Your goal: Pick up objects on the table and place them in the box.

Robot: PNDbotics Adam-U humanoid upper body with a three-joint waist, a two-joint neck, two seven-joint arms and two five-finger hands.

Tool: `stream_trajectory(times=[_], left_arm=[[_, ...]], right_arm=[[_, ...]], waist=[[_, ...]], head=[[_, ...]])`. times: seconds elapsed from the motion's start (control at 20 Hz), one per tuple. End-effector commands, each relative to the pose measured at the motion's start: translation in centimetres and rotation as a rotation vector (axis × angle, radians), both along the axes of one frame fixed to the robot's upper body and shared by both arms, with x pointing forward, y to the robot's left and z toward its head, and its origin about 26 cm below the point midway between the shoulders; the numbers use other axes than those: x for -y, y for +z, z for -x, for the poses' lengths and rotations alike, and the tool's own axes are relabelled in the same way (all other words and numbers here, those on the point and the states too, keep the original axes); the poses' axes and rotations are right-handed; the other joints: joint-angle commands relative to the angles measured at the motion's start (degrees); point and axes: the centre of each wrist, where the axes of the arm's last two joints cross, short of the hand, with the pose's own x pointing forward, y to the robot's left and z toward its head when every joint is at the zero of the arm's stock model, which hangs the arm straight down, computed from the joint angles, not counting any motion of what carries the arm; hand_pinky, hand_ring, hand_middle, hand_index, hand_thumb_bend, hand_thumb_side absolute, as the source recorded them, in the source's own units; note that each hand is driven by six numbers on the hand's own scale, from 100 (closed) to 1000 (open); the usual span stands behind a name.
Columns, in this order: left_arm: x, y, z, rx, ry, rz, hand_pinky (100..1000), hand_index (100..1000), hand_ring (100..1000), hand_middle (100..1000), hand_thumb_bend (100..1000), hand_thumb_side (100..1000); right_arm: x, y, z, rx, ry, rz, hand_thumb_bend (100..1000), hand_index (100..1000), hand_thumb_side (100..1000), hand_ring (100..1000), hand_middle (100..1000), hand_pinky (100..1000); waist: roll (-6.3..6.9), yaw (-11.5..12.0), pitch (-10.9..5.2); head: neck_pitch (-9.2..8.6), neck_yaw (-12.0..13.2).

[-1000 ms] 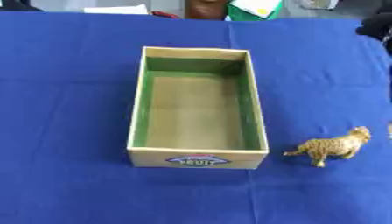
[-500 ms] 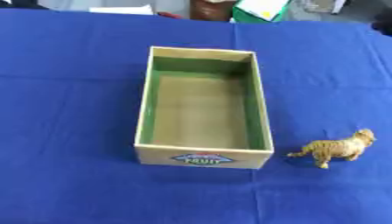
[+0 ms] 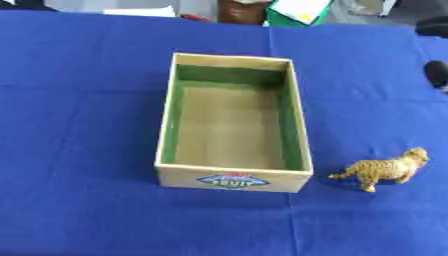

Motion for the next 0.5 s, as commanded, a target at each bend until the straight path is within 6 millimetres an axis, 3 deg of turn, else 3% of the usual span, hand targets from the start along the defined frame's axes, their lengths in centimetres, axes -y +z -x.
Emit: stream_trajectory(times=[0.05, 0.25, 0.5], left_arm=[[-0.4, 0.8, 0.2, 0.021, 0.013, -0.027, 491, 680, 551, 530, 100, 464], [-0.4, 0.7, 0.3, 0.020, 0.016, -0.029, 491, 680, 551, 530, 100, 465], [-0.4, 0.7, 0.3, 0.019, 0.016, -0.030, 491, 680, 551, 530, 100, 465]], right_arm=[[0.1, 1.8, 0.3, 0.009, 0.002, 0.140, 262, 912, 1000, 900, 901, 904], [0.3, 1.3, 0.5, -0.039, 0.003, 0.234, 378, 919, 879, 919, 914, 921], [0.3, 0.6, 0.6, -0.101, -0.003, 0.348, 375, 910, 829, 929, 909, 928]], waist=[[0.04, -0.2, -1.07], [0.03, -0.4, -1.10], [-0.02, -0.5, -1.11]], head=[[0.07, 0.2], [0.07, 0.3], [0.03, 0.3]])
